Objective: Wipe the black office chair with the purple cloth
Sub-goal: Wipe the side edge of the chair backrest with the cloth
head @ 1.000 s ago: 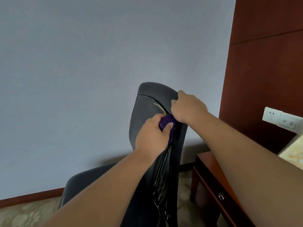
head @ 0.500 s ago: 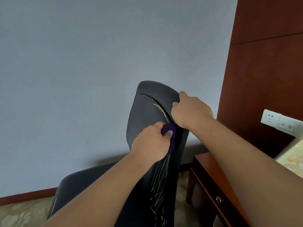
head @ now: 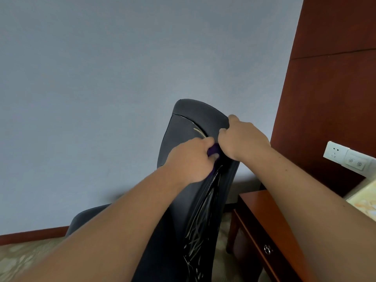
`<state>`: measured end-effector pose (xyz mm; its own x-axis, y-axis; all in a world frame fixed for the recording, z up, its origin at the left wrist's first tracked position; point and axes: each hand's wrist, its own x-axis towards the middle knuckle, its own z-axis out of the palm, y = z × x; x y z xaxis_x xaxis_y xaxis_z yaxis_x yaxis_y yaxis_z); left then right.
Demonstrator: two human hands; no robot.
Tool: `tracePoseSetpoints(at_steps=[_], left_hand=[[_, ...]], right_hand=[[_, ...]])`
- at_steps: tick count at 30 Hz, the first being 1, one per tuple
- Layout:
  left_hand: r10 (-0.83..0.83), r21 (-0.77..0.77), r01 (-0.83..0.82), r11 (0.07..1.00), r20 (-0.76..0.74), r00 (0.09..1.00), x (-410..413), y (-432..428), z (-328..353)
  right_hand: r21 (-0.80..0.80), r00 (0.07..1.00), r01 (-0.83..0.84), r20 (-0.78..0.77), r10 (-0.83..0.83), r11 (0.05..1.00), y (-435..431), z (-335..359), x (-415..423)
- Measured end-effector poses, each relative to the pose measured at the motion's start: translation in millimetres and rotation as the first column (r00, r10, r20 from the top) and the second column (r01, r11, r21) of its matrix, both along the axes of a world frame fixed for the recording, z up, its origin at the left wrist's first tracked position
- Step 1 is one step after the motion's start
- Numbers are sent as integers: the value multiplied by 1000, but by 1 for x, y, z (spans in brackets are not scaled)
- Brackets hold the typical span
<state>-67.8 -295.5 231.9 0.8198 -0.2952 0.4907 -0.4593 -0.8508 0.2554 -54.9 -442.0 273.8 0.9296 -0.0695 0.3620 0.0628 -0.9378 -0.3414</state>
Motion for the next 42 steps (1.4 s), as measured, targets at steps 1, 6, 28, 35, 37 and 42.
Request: tracePoseSetpoints(at_steps=[1,6,28,35,37,42], left_hand=[[-21,21,21,1000,4,1000,-5,0,-2],[-25,-69,17,997,-115,993,-19,0,-9],[56,-73,-71,995,-193,980,21,-11,11],[-63,-132,38,990,-187,980,-17,-8,-8],[-61,-144,39,989,-147,987,-28,-10,-15],[-16,-156,1,988,-93,996,-45,-19,-34]], right_hand=[[13,999,2,-34,-2,1000,1,4,1],[42,980,4,-201,5,999,1,31,1],[61,998,57,-26,-55,997,-5,6,11],[93,998,64,-34,-61,994,-1,7,10],[99,997,68,-35,-65,993,-2,6,9],[91,997,76,-28,-74,993,0,7,9]])
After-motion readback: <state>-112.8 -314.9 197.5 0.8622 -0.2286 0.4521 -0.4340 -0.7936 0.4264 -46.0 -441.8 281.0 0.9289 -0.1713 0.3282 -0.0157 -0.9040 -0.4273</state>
